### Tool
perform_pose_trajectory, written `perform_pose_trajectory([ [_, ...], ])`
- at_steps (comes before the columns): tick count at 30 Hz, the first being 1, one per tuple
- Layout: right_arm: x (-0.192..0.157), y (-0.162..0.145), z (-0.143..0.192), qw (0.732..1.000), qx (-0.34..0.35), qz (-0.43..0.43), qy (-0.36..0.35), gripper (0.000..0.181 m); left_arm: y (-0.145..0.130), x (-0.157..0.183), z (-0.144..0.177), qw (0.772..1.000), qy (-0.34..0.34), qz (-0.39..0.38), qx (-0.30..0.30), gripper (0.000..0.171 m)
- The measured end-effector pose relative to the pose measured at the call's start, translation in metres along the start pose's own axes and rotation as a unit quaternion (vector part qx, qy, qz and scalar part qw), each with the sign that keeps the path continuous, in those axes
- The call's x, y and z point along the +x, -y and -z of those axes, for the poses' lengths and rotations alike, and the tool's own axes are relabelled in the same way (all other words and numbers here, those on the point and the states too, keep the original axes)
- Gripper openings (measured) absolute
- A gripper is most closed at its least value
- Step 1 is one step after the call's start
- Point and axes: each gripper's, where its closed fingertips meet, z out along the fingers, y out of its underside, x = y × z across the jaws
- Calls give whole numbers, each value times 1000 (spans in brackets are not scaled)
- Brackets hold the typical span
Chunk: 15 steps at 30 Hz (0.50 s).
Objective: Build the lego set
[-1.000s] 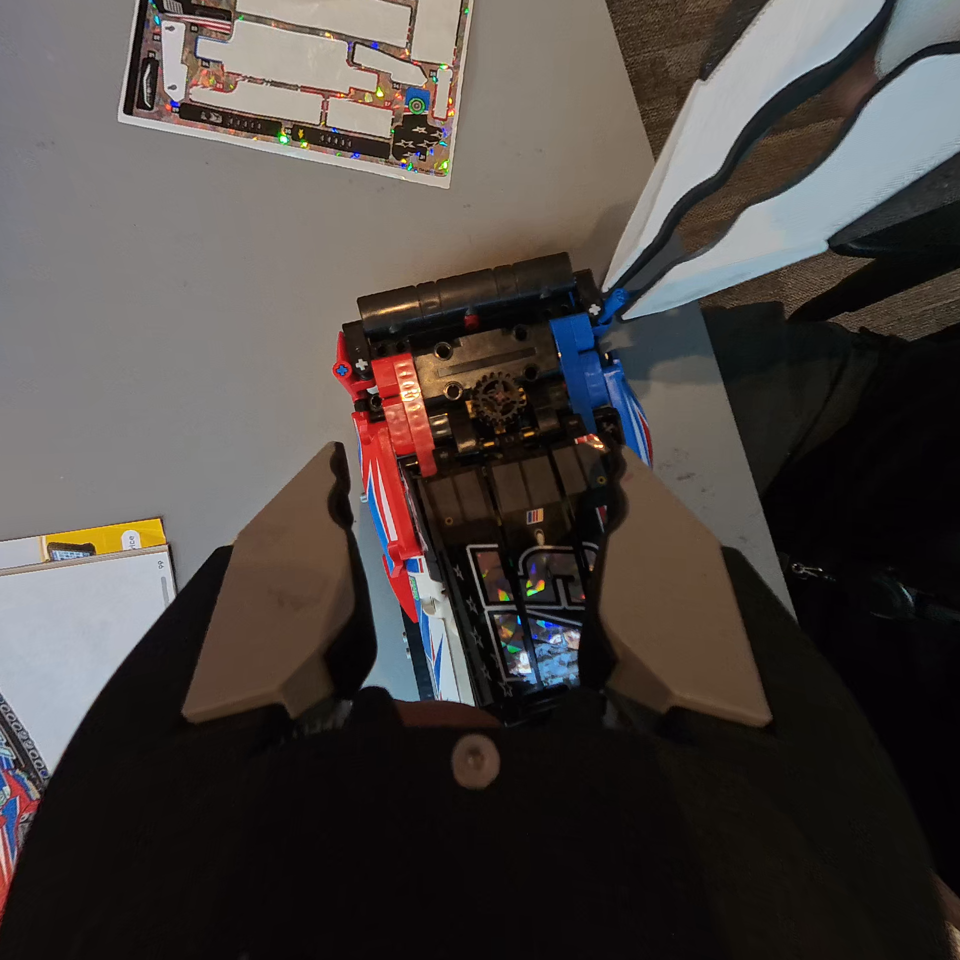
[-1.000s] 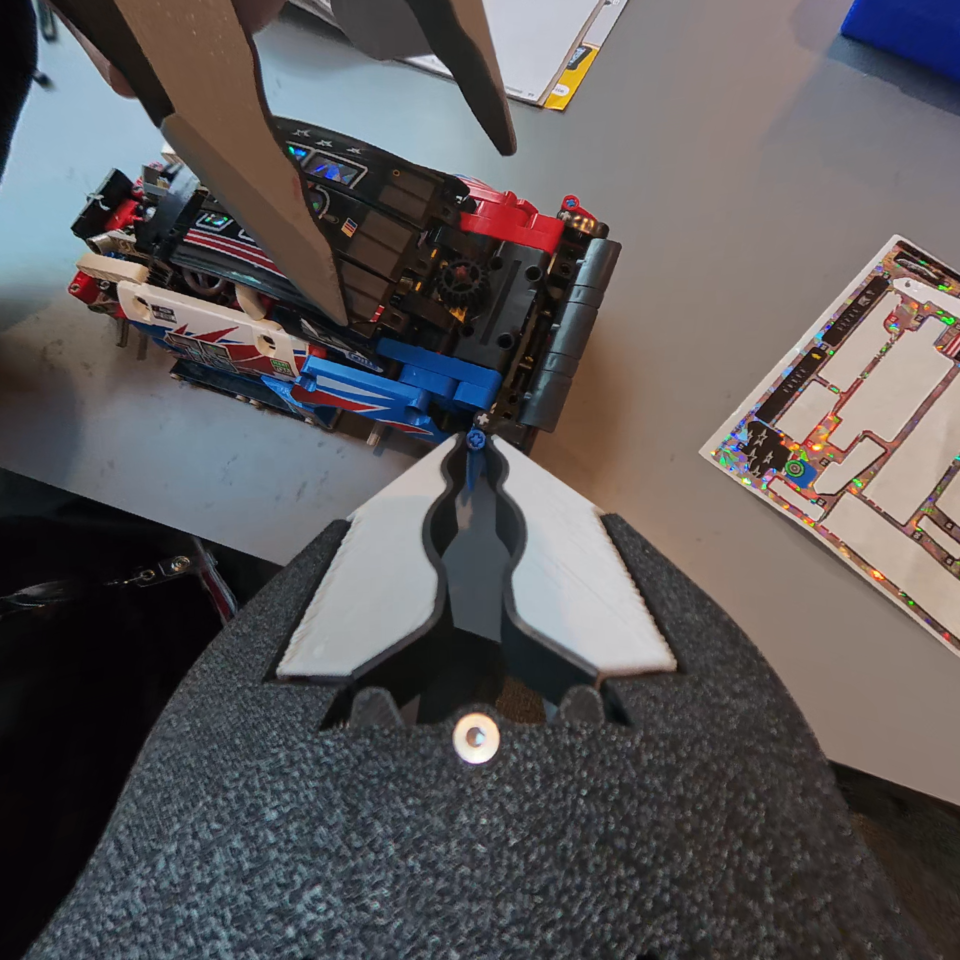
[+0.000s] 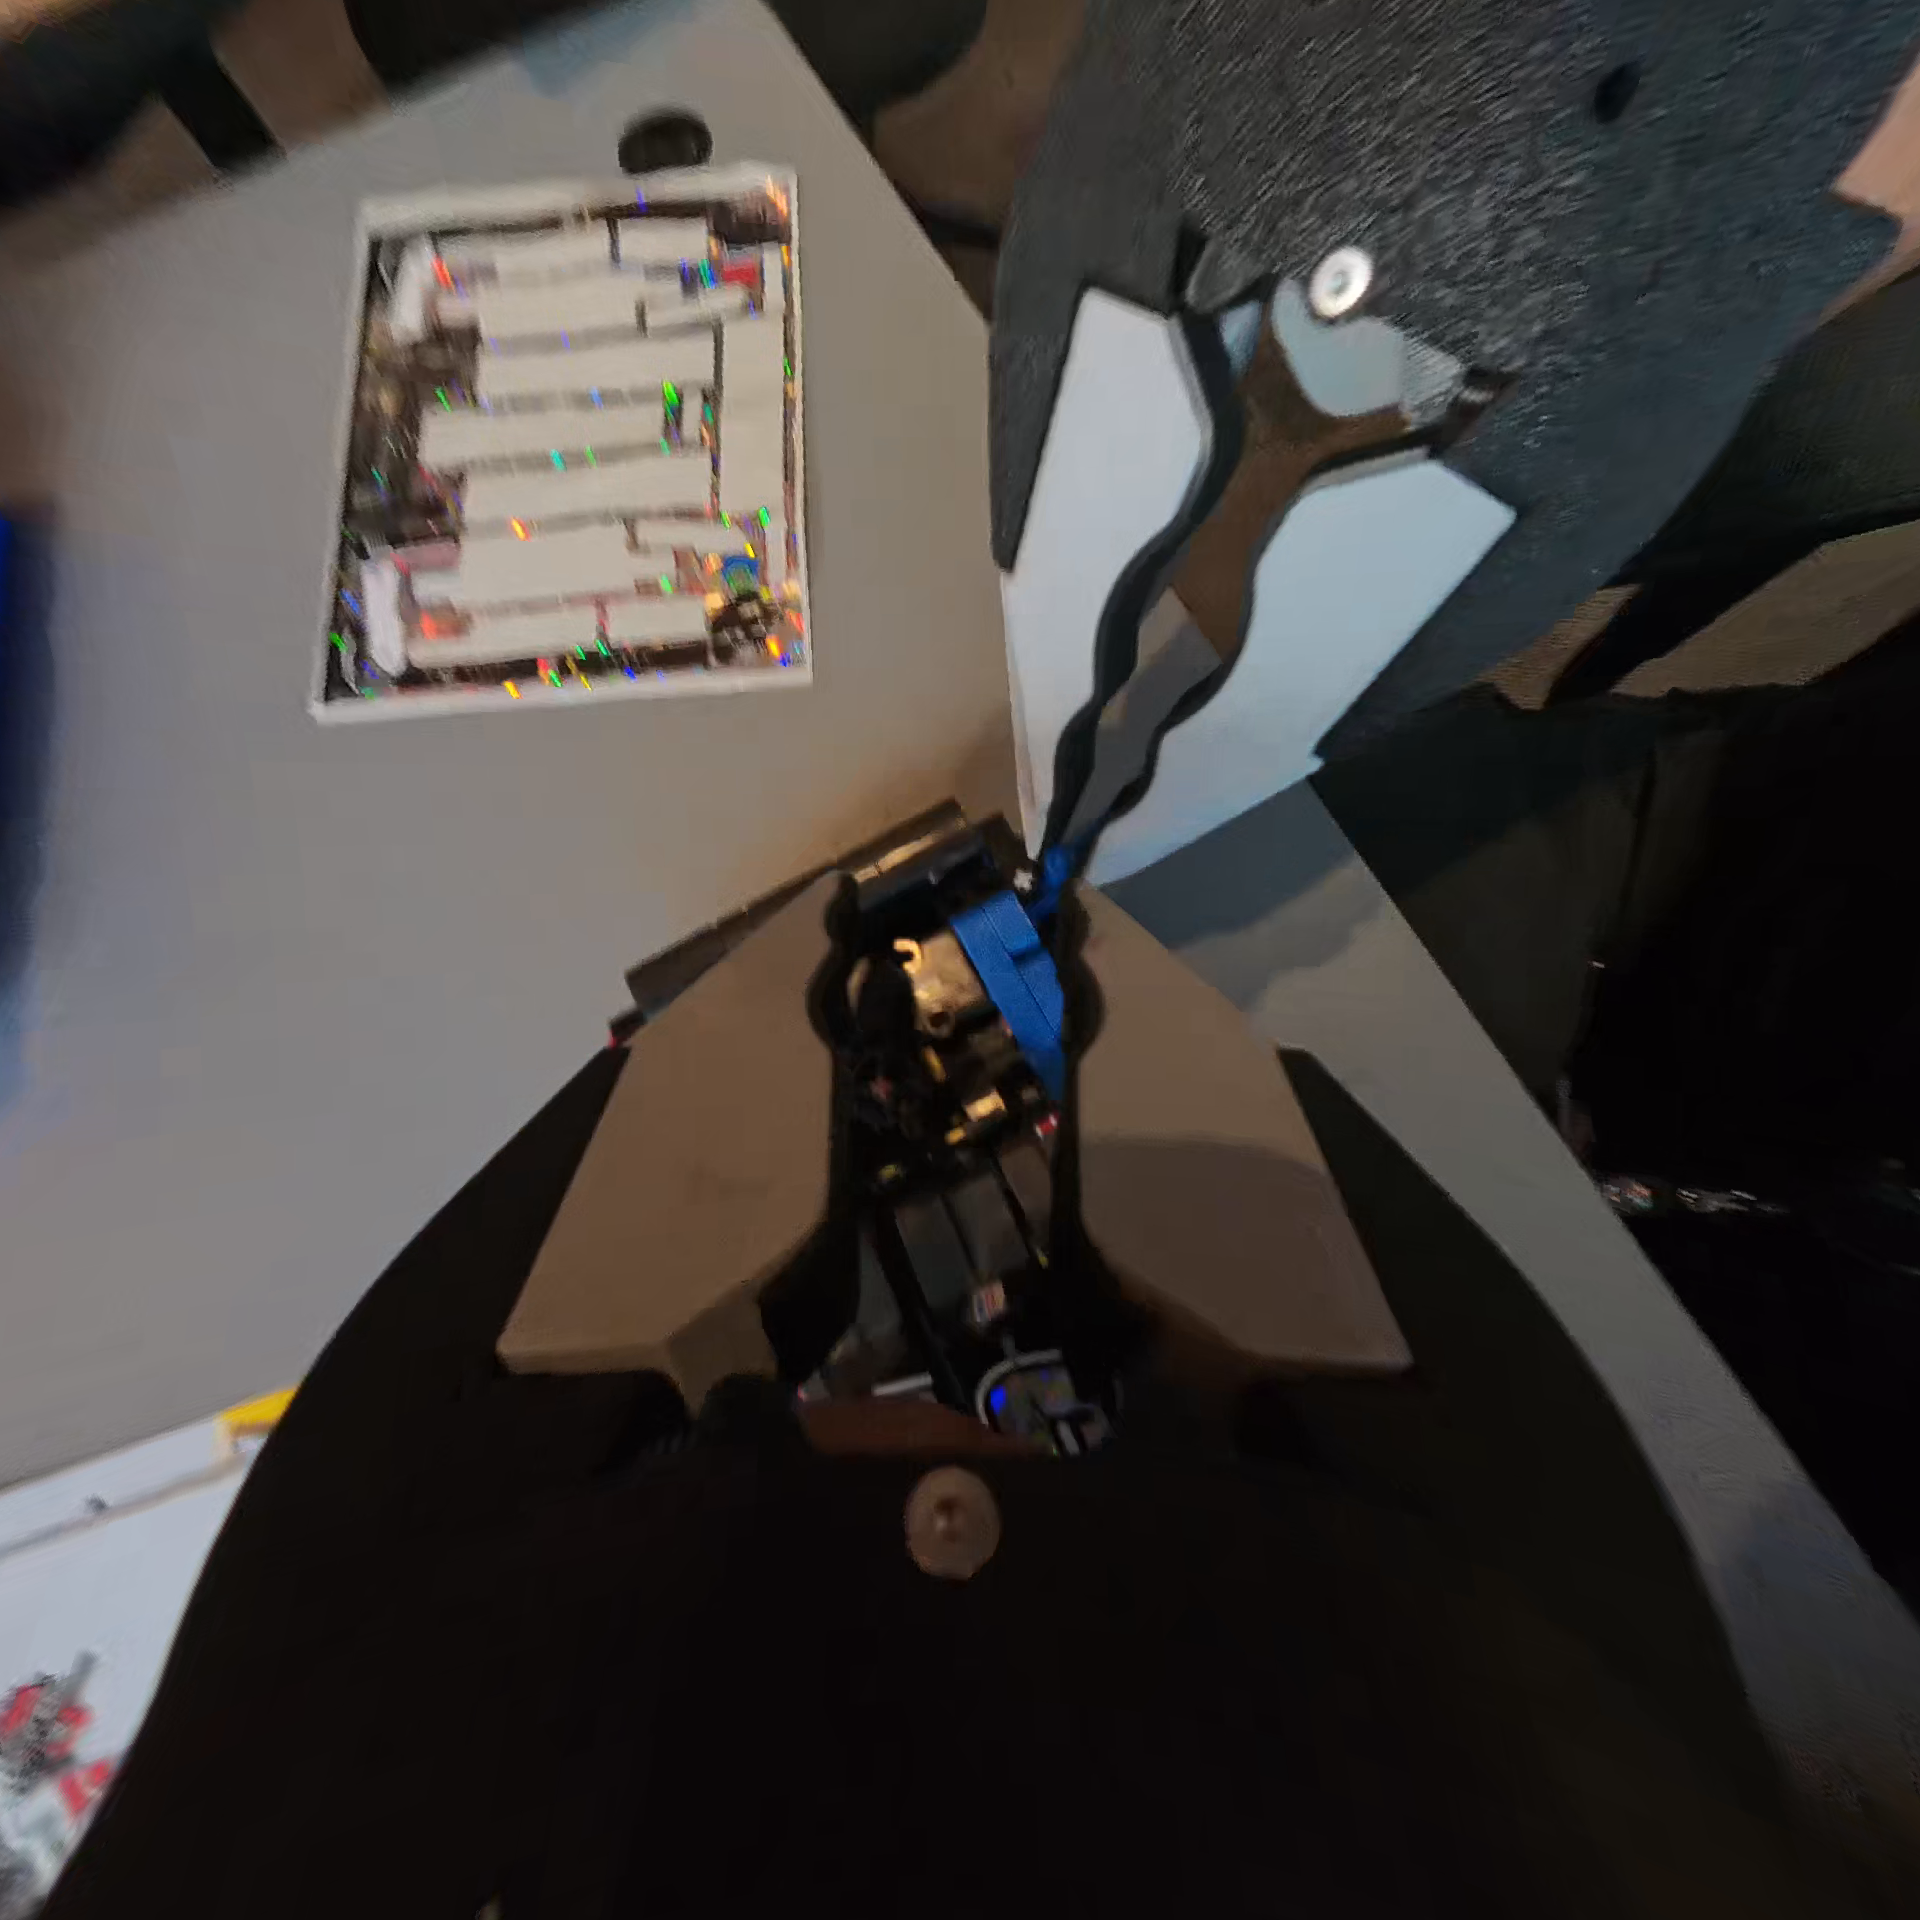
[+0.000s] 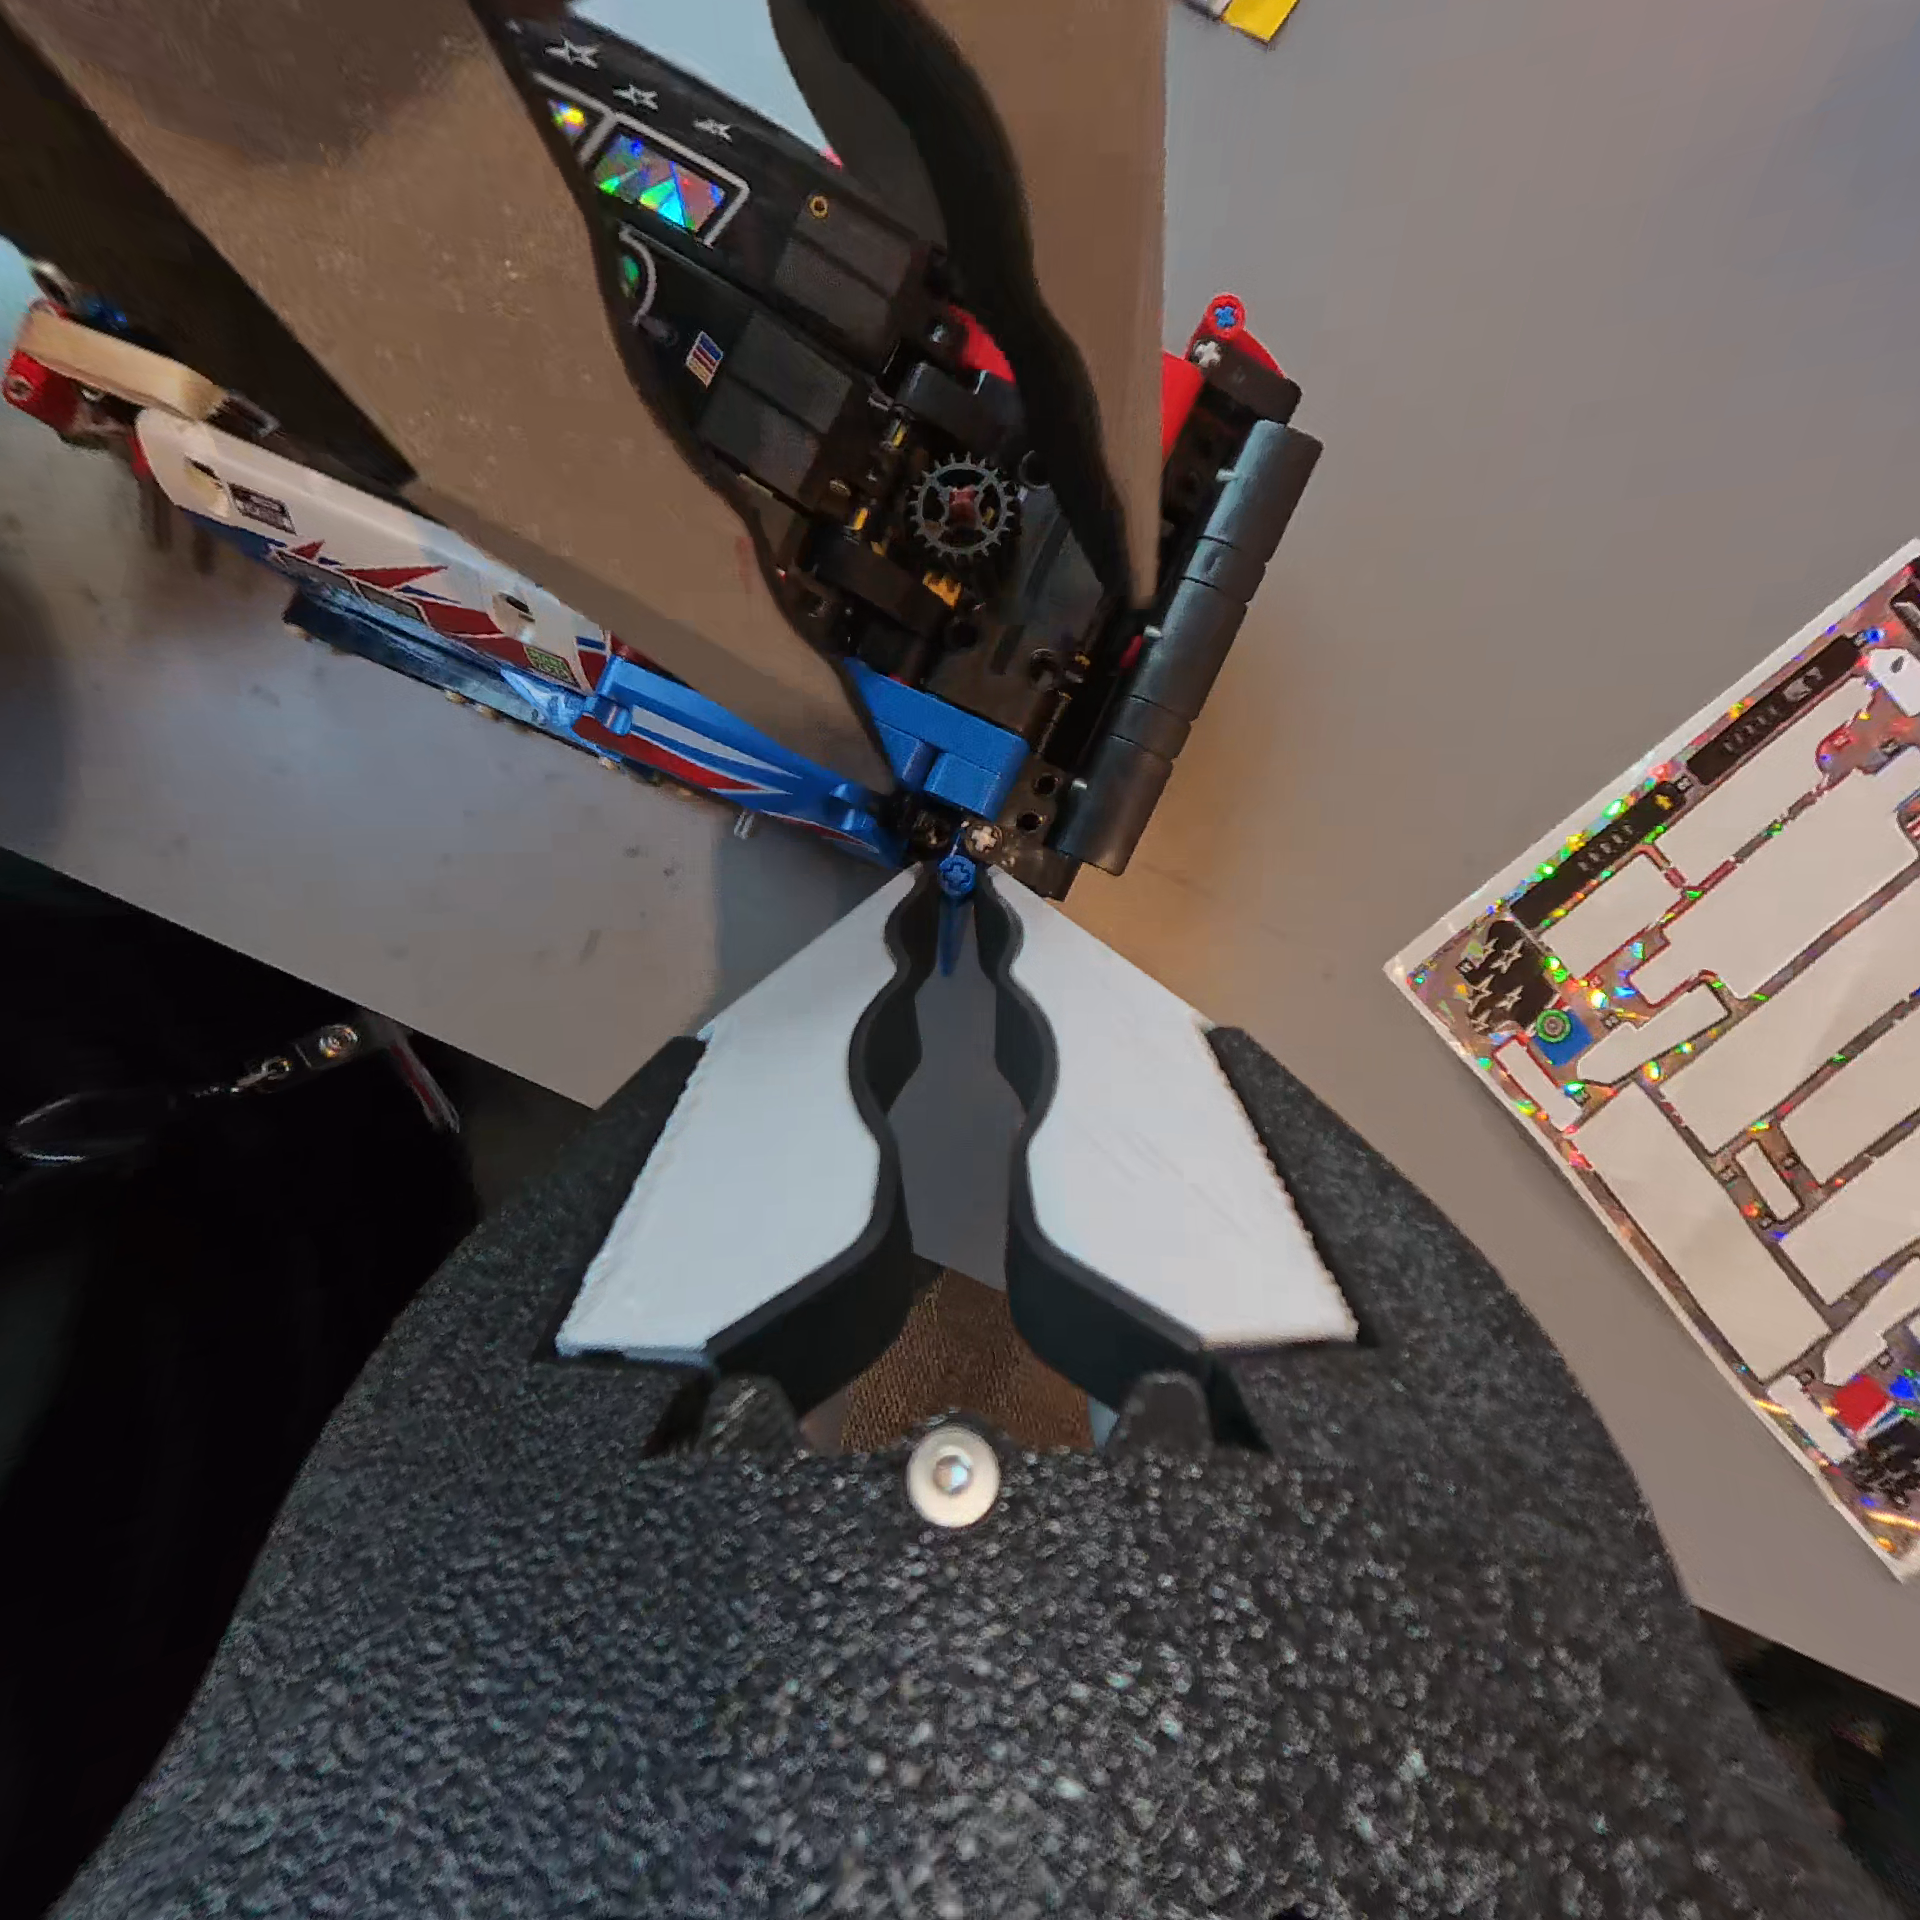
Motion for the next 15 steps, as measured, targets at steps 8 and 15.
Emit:
perform_pose_trajectory([
  [8, 2, 1, 0, 998, 47, 31, 15, 6, -6, 10, -18, 995, 4, -101, -13, 0],
  [15, 4, 2, -1, 998, 47, 41, 18, 6, -6, 16, -24, 996, -14, -88, -27, 0],
])
